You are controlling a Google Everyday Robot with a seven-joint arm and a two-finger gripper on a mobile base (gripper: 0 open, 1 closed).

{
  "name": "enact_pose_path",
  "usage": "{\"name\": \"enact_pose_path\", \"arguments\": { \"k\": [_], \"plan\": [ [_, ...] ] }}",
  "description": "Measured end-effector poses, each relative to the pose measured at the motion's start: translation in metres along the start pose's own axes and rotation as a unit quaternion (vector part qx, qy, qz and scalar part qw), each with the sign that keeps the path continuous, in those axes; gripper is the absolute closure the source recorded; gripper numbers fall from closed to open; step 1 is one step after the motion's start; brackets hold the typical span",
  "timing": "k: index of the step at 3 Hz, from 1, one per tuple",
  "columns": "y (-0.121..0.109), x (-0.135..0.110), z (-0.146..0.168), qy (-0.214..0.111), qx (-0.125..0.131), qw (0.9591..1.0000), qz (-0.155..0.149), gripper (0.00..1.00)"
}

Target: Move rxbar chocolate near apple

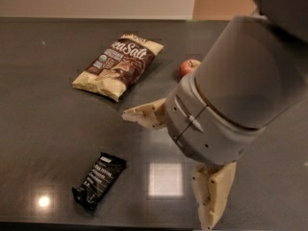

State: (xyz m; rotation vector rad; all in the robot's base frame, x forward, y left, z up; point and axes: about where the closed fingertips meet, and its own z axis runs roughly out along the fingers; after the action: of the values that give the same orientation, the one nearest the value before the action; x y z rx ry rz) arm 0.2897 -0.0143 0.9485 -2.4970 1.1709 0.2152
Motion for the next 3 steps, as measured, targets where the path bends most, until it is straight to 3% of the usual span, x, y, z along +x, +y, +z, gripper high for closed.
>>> {"name": "enact_pose_path", "arguments": {
  "k": [1,2,3],
  "plan": [
    [-0.003,0.027,-0.033,0.007,0.01,0.9995,0.029,0.0],
    [-0.011,0.024,-0.065,0.017,0.038,0.9989,0.022,0.0],
    [-0.011,0.023,-0.065,0.017,0.038,0.9989,0.022,0.0]
  ]
}}
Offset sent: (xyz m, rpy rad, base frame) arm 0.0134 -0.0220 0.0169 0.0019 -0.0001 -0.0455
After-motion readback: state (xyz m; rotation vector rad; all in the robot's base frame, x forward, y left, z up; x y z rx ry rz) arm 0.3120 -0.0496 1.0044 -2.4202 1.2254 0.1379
